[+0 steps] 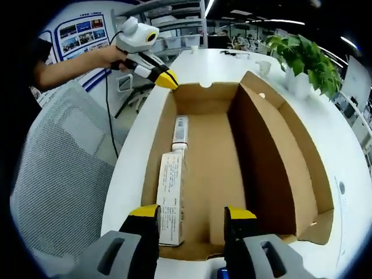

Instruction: Operate the shoe box by opening the lid, removing the specified soft item, and placing it in the target area until the item is outside and the box remains undamaged.

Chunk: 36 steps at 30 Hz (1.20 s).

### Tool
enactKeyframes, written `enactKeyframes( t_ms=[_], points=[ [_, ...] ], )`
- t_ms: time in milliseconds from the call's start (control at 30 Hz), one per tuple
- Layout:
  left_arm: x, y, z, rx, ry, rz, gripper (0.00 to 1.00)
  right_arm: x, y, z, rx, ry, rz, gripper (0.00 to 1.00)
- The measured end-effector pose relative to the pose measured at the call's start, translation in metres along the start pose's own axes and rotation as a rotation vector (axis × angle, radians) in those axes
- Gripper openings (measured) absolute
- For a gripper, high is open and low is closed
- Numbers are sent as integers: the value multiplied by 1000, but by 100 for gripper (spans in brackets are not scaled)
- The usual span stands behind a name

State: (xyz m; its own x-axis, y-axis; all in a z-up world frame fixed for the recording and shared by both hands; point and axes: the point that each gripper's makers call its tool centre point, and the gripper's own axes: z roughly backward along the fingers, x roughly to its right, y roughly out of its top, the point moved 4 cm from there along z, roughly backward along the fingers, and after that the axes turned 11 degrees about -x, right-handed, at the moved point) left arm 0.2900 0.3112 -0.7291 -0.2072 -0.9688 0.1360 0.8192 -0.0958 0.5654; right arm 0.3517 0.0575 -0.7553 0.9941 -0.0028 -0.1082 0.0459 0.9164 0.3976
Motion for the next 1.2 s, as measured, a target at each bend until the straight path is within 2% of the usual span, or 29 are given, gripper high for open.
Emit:
enactKeyframes(
  t_ms=[33,167,367,533,733,867,933,1067,1167,1200],
  points=[
    [0,0,0,2,3,8,4,-2,2,1,15,22,-9,42],
    [-1,-1,1,20,4,27,4,8,1,4,23,9,-30,43],
    [-1,-1,2,21,7,24,4,19,1,11,22,-56,-43,36],
    [-2,0,2,15,4,22,4,6,4,8,44,17,-54,37],
    [-2,-1,2,15,-2,24,4,-1,14,4,73,48,-55,37],
    [-3,0,2,12,-4,26,4,-1,15,0,62,77,-53,38],
    [-2,0,2,10,-5,26,4,-5,16,-3,64,121,-75,38],
    [-2,0,2,10,-5,28,4,-2,19,-10,79,165,-148,38],
    [-2,0,2,8,-4,26,4,-4,16,-15,37,145,-102,37],
    [-2,0,2,7,-4,27,4,-5,19,-16,44,144,-92,37]
  ],
)
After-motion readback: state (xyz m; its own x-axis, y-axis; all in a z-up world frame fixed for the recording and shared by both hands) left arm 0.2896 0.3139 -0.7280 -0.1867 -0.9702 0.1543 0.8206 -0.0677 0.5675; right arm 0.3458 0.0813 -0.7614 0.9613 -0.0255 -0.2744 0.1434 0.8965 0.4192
